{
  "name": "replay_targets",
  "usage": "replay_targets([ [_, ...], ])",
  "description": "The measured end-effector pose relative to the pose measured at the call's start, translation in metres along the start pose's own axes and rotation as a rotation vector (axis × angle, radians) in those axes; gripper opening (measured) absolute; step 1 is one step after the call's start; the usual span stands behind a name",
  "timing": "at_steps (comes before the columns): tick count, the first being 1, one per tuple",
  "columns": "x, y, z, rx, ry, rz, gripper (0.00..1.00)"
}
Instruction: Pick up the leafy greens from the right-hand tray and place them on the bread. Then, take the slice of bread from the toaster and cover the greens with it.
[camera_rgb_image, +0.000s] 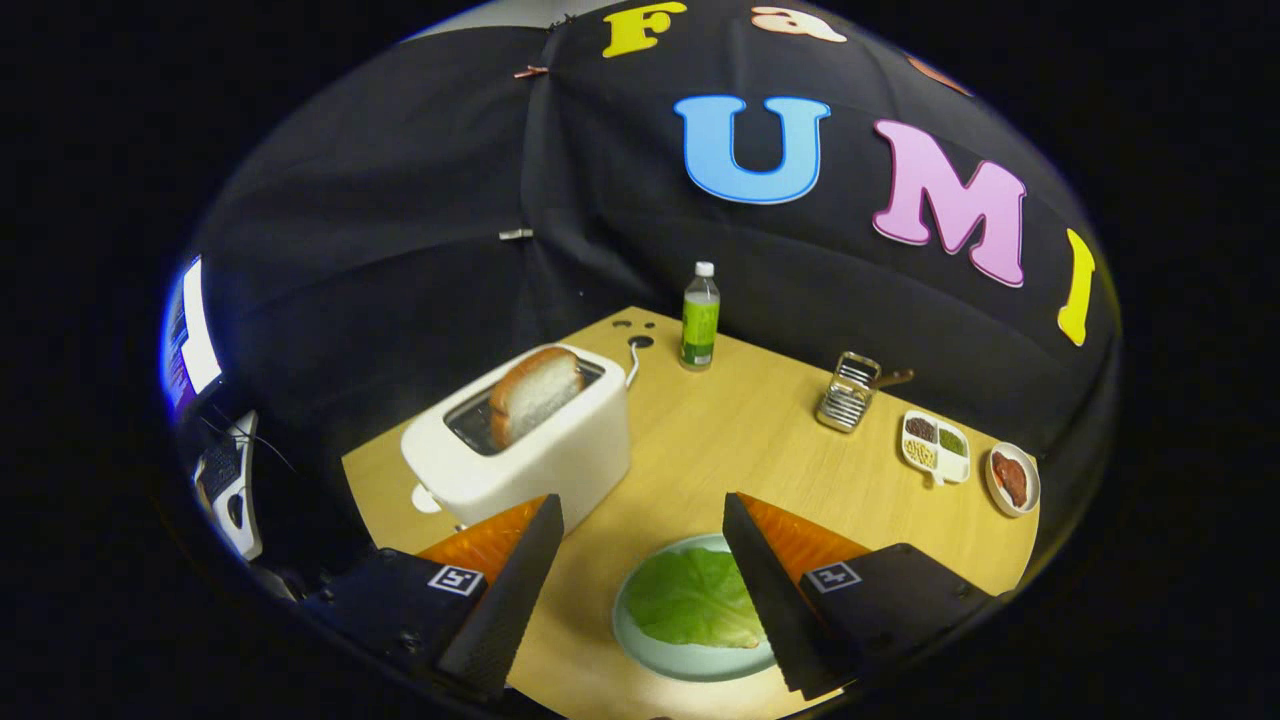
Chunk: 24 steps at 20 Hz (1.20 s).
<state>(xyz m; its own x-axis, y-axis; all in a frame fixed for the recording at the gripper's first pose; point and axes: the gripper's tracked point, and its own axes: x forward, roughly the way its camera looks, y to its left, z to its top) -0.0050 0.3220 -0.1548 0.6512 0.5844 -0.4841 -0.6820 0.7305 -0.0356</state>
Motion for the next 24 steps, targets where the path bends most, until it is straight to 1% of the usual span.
replay_targets([
  [3,0.011,0.023,0.028,-0.007,-0.032,0.039,1.00],
  [6,0.023,0.046,0.047,-0.028,-0.054,0.065,1.00],
  [10,0.043,0.068,0.053,-0.054,-0.040,0.075,1.00],
  [13,0.065,0.075,0.056,-0.073,-0.031,0.056,0.99],
  [17,0.094,0.072,0.054,-0.072,0.003,0.001,0.99],
  [21,0.117,0.068,0.042,-0.082,0.053,-0.042,0.98],
  [23,0.125,0.075,0.034,-0.075,0.081,-0.039,0.95],
  [24,0.128,0.075,0.032,-0.078,0.089,-0.042,0.89],
])
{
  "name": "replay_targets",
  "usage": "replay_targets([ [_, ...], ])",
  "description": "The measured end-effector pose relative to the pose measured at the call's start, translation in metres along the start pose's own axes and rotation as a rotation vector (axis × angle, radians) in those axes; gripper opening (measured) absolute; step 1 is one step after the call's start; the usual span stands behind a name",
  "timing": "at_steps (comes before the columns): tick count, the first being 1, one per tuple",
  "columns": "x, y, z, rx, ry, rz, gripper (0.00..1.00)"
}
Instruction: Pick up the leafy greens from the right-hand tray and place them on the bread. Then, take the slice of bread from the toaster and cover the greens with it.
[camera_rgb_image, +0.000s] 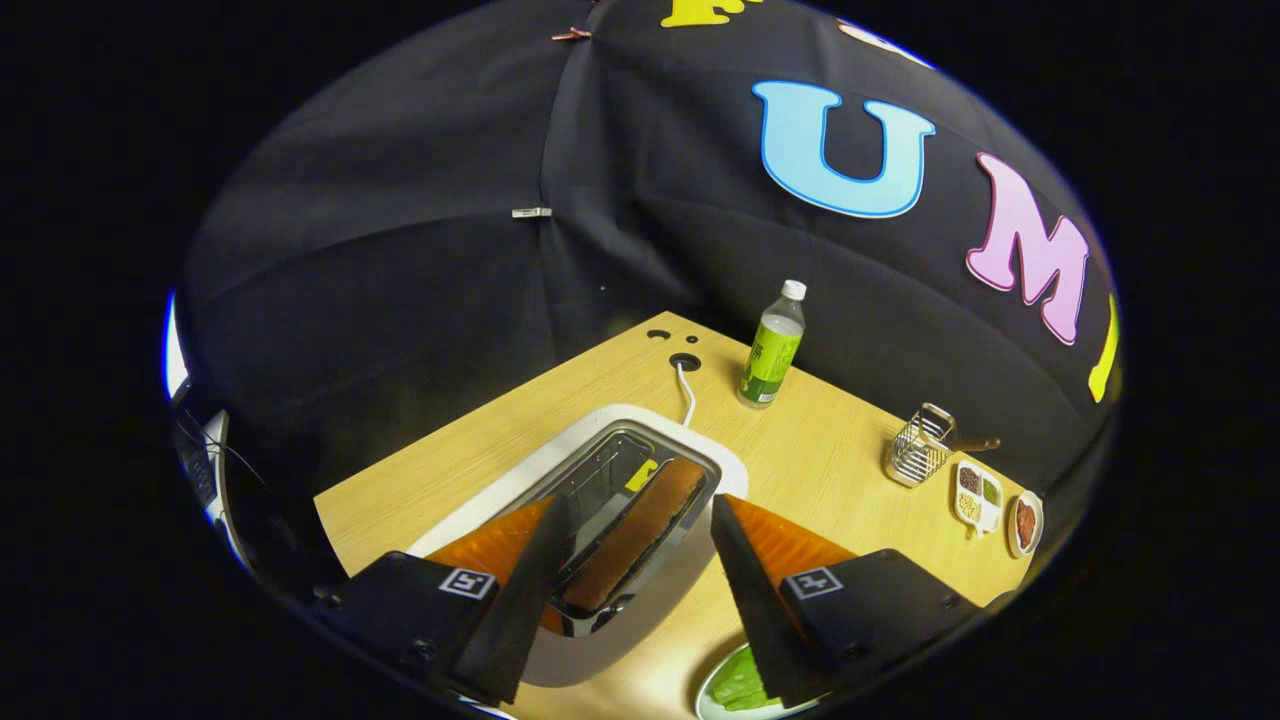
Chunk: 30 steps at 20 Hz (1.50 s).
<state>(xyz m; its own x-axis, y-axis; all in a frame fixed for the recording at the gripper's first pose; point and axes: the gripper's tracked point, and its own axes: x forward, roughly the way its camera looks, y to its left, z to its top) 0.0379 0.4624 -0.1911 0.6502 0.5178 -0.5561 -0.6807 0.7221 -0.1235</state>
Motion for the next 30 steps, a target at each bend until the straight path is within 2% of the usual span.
replay_targets([
  [1,-0.001,0.001,0.000,-0.005,0.001,-0.005,0.85],
  [2,0.000,0.003,0.000,-0.006,0.001,-0.004,0.76],
  [3,-0.001,0.007,-0.001,-0.010,0.003,0.000,0.73],
  [4,-0.002,0.009,-0.002,-0.020,0.007,0.009,0.61],
  [7,-0.006,0.009,-0.006,-0.006,0.021,0.013,0.41],
  [8,-0.007,0.010,-0.008,0.022,0.037,0.022,0.31],
  [12,-0.012,0.008,-0.004,0.167,0.077,0.049,0.16],
  [15,-0.024,0.006,0.018,0.247,0.028,0.099,0.13],
  [18,-0.042,-0.011,0.037,0.244,-0.024,0.104,0.13],
  [25,-0.079,-0.063,0.062,0.253,-0.109,0.040,0.13],
  [30,-0.103,-0.104,0.053,0.301,-0.157,0.003,0.13],
])
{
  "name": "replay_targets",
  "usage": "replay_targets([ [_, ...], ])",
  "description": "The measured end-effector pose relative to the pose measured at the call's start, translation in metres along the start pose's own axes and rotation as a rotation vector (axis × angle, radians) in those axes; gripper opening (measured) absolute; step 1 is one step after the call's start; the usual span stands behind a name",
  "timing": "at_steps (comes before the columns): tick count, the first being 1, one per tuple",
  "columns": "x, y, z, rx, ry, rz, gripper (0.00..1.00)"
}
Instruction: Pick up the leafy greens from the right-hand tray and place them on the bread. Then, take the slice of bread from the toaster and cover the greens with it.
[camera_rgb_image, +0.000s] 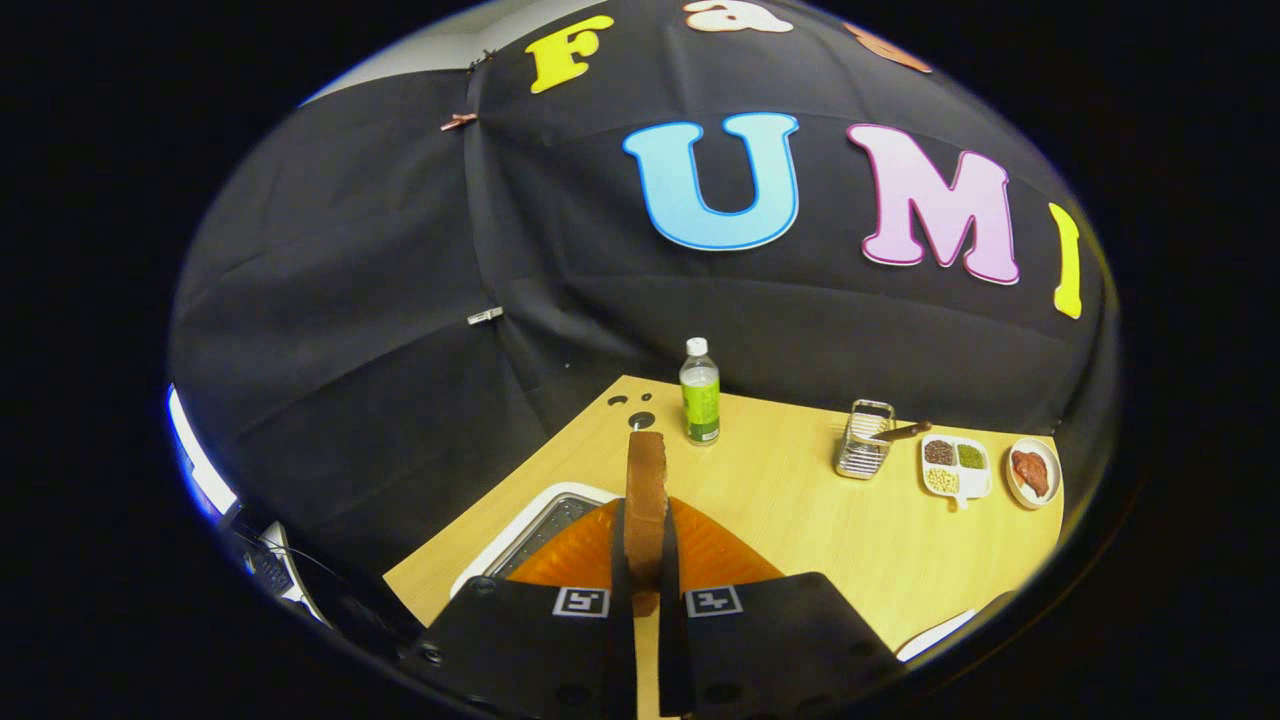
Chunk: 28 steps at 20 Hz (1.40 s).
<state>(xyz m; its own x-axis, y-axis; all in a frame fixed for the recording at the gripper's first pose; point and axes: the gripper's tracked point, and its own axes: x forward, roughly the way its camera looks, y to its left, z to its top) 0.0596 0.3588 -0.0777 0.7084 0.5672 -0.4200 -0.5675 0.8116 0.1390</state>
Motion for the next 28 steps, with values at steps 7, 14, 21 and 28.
replay_targets([
  [7,-0.022,-0.070,-0.068,0.145,0.088,-0.061,0.13],
  [14,-0.014,-0.098,-0.151,0.327,0.206,-0.091,0.13],
  [21,-0.010,-0.119,-0.194,0.389,0.246,-0.130,0.13],
  [28,-0.029,-0.164,-0.216,0.350,0.305,-0.269,0.47],
])
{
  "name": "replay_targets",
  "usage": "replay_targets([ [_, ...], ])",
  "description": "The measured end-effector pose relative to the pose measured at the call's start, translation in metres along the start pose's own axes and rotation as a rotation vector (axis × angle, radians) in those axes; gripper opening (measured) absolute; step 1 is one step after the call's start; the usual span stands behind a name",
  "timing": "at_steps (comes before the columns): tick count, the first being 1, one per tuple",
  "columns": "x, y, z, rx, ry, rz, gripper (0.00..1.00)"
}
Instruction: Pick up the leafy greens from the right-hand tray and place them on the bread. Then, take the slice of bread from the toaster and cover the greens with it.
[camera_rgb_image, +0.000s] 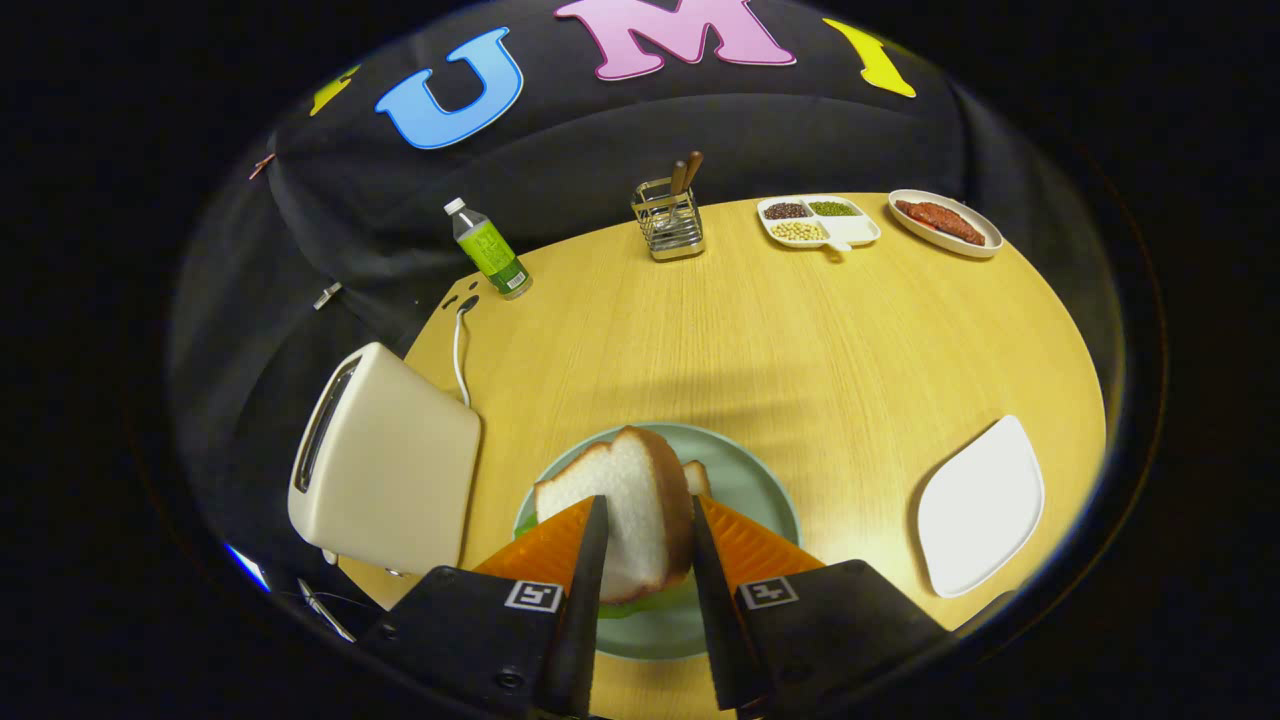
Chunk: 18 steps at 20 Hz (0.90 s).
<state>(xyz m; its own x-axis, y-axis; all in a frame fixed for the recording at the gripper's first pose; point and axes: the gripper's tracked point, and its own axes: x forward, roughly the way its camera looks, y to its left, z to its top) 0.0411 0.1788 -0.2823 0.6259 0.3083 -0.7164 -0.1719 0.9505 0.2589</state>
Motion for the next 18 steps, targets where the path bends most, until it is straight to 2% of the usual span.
replay_targets([
  [3,-0.018,-0.011,0.005,-0.066,-0.015,-0.026,0.74],
  [4,-0.027,-0.017,0.013,-0.084,-0.033,-0.039,0.96],
  [5,-0.037,-0.019,0.022,-0.098,-0.059,-0.051,1.00],
  [10,-0.109,-0.035,0.088,-0.167,-0.268,-0.090,0.99],
  [14,-0.170,-0.051,0.133,-0.173,-0.436,-0.093,0.99],
  [16,-0.207,-0.074,0.154,-0.202,-0.515,-0.140,0.99],
  [18,-0.241,-0.083,0.176,-0.252,-0.599,-0.145,0.99],
])
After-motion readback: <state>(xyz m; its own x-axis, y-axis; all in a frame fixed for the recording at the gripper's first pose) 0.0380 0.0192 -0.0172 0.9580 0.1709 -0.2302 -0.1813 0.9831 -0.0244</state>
